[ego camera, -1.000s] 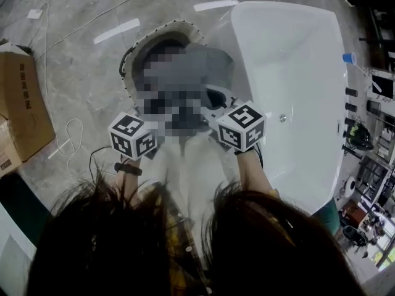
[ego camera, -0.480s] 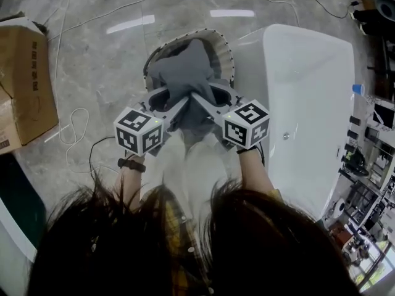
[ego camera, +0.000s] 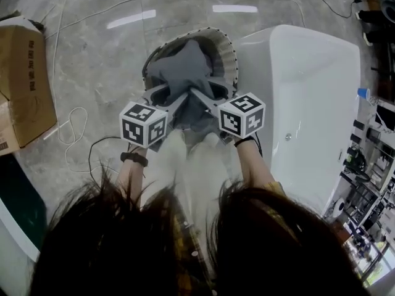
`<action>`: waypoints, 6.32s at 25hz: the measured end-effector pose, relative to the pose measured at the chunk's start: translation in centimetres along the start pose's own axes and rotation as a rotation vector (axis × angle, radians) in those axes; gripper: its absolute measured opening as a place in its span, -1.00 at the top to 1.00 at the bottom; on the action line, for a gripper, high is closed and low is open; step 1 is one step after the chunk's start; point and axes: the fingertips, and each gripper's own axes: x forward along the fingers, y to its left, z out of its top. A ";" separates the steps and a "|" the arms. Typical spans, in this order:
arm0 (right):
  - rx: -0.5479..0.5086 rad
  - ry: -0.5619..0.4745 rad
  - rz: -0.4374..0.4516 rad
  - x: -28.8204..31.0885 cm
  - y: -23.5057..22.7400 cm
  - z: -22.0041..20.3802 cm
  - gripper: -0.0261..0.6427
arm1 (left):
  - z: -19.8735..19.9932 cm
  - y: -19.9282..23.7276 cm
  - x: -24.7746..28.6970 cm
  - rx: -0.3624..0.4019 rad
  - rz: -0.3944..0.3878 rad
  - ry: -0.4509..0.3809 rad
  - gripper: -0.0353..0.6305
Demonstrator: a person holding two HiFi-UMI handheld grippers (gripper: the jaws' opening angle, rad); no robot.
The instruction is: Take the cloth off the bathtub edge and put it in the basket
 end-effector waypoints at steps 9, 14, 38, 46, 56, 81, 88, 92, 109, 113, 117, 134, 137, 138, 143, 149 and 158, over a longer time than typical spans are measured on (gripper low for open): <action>0.028 0.107 -0.050 3.4 -5.1 -4.4 0.44 | -4.0 3.1 4.7 -0.035 0.030 0.106 0.41; 0.023 0.168 -0.050 4.9 -7.2 -6.7 0.45 | -6.2 4.3 6.6 -0.026 0.041 0.169 0.47; 0.068 0.265 -0.115 4.7 -9.3 -10.3 0.45 | -7.7 4.7 6.7 -0.008 0.061 0.198 0.49; 0.045 0.259 -0.121 4.0 -8.5 -8.9 0.45 | -5.8 3.4 6.3 0.032 0.064 0.187 0.49; 0.024 0.192 -0.111 1.7 -5.7 -4.6 0.45 | -1.5 0.6 4.0 0.087 0.068 0.122 0.49; -0.142 -0.439 -0.089 -22.0 15.8 19.1 0.67 | 21.4 -21.7 -18.6 0.342 -0.119 -0.457 0.69; -0.371 -0.668 -0.123 -30.6 23.7 23.8 0.80 | 25.5 -29.8 -26.6 0.524 -0.169 -0.633 0.75; -0.482 -0.732 -0.136 -33.2 27.2 24.0 0.87 | 25.2 -32.3 -30.1 0.569 -0.187 -0.692 0.78; -0.583 -0.758 -0.086 -36.6 32.0 21.5 0.88 | 22.5 -38.7 -32.5 0.706 -0.225 -0.731 0.83; -0.581 -0.765 -0.098 -36.8 32.0 21.5 0.88 | 22.4 -39.0 -32.3 0.714 -0.228 -0.721 0.84; -0.586 -0.758 -0.115 -37.1 31.3 21.4 0.88 | 22.4 -39.0 -31.8 0.709 -0.230 -0.713 0.84; -0.609 -0.724 -0.083 -36.1 31.8 20.9 0.88 | 21.8 -38.8 -32.1 0.710 -0.200 -0.706 0.84; -0.613 -0.712 -0.097 -36.1 31.7 20.4 0.88 | 21.2 -38.9 -31.9 0.718 -0.177 -0.675 0.84; -0.614 -0.711 -0.100 -36.2 31.6 20.3 0.88 | 21.1 -39.0 -31.8 0.722 -0.175 -0.672 0.84; -0.594 -0.713 -0.124 -36.8 31.2 19.4 0.88 | 20.3 -39.7 -31.2 0.753 -0.164 -0.668 0.84; -0.563 -0.710 -0.170 -37.2 30.1 18.5 0.88 | 19.6 -39.9 -29.9 0.747 -0.193 -0.645 0.84; -0.506 -0.692 -0.244 -38.6 27.8 17.3 0.88 | 19.4 -41.4 -27.6 0.738 -0.276 -0.602 0.84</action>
